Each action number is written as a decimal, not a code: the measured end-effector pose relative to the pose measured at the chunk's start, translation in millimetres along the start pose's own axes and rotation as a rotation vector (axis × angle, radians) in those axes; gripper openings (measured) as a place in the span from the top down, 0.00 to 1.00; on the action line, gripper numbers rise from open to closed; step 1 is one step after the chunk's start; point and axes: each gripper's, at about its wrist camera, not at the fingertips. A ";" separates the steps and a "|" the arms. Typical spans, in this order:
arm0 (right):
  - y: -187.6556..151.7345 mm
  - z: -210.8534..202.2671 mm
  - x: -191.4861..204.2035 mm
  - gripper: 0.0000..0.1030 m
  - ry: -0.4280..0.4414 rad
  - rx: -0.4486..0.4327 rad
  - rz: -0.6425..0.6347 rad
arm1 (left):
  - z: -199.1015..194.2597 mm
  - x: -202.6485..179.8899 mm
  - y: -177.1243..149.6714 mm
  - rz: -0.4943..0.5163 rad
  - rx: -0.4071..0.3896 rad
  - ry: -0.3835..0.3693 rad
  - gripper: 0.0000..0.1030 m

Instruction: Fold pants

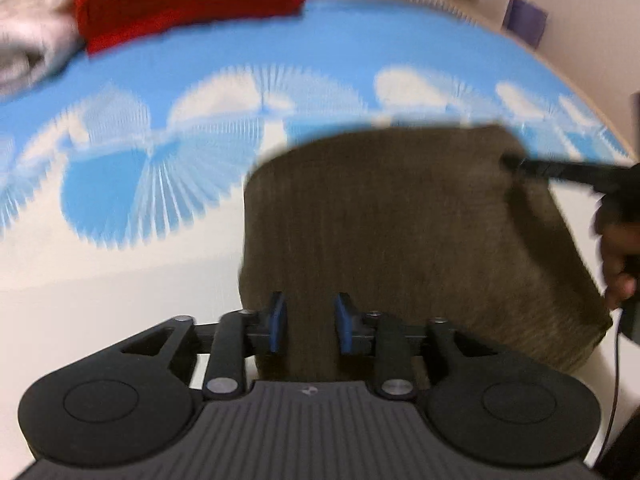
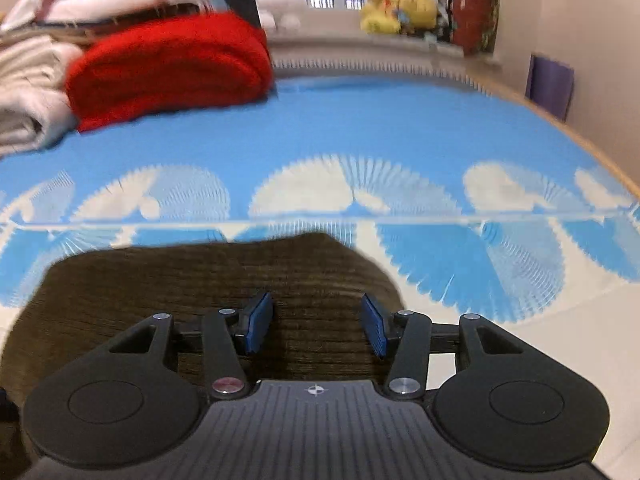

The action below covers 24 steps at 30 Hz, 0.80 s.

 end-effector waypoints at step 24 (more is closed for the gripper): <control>-67.7 -43.4 -23.5 0.43 0.045 0.379 -0.112 | 11.4 -29.2 -11.5 0.117 0.135 0.092 0.40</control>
Point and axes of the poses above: each gripper's, at about its wrist camera, not at the fingertips, and z roughly the way its jaws point, x to its left, y to its top, and after that the axes turned 8 degrees about x, right-handed
